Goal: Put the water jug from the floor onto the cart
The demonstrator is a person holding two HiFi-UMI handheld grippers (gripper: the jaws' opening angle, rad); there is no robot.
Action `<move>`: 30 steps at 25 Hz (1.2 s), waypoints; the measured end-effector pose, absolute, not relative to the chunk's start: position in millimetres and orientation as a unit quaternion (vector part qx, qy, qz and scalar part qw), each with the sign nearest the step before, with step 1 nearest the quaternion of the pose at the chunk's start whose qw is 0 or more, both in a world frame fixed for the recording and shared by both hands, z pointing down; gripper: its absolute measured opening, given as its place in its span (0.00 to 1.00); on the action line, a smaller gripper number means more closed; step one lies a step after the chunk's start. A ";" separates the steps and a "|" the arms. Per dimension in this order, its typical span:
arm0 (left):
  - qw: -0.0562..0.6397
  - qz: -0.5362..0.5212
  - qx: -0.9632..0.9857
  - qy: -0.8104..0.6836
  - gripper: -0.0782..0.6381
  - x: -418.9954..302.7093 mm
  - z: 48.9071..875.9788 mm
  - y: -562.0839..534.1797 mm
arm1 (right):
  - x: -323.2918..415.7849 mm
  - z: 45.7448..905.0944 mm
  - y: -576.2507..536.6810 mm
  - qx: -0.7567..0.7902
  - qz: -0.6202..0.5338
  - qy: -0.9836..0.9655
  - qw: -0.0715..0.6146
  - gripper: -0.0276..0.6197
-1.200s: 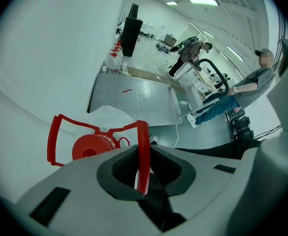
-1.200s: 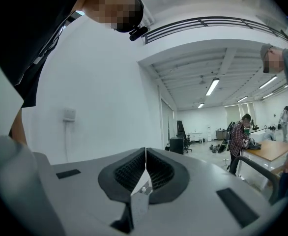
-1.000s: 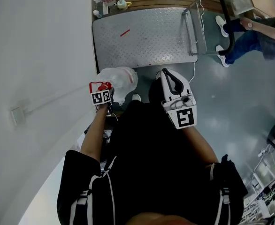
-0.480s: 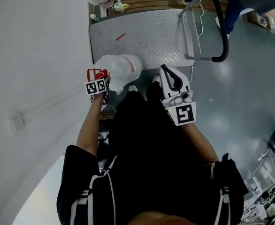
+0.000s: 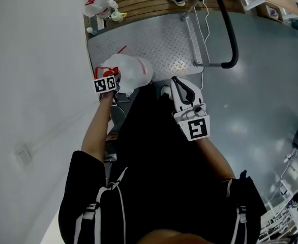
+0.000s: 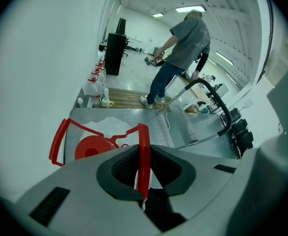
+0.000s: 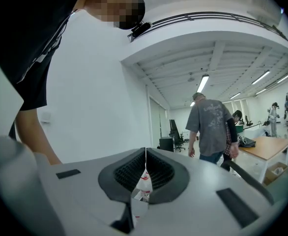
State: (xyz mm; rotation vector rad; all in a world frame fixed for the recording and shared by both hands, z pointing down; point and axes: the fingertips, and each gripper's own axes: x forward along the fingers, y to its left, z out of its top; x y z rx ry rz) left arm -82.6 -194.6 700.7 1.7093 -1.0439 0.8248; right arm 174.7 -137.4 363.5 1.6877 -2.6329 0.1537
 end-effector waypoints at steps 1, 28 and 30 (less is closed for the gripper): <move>0.468 0.339 0.699 -0.421 0.21 -77.3 702.0 -202.2 | 180.8 361.5 -142.7 0.548 0.048 -0.835 0.006 0.07; 0.449 0.369 0.754 -0.307 0.20 23.1 764.2 -276.6 | 190.3 377.8 -201.3 0.633 0.064 -0.767 0.088 0.07; 0.451 0.365 0.759 -0.296 0.19 33.5 766.3 -273.1 | 191.3 382.5 -197.9 0.635 0.069 -0.764 0.092 0.07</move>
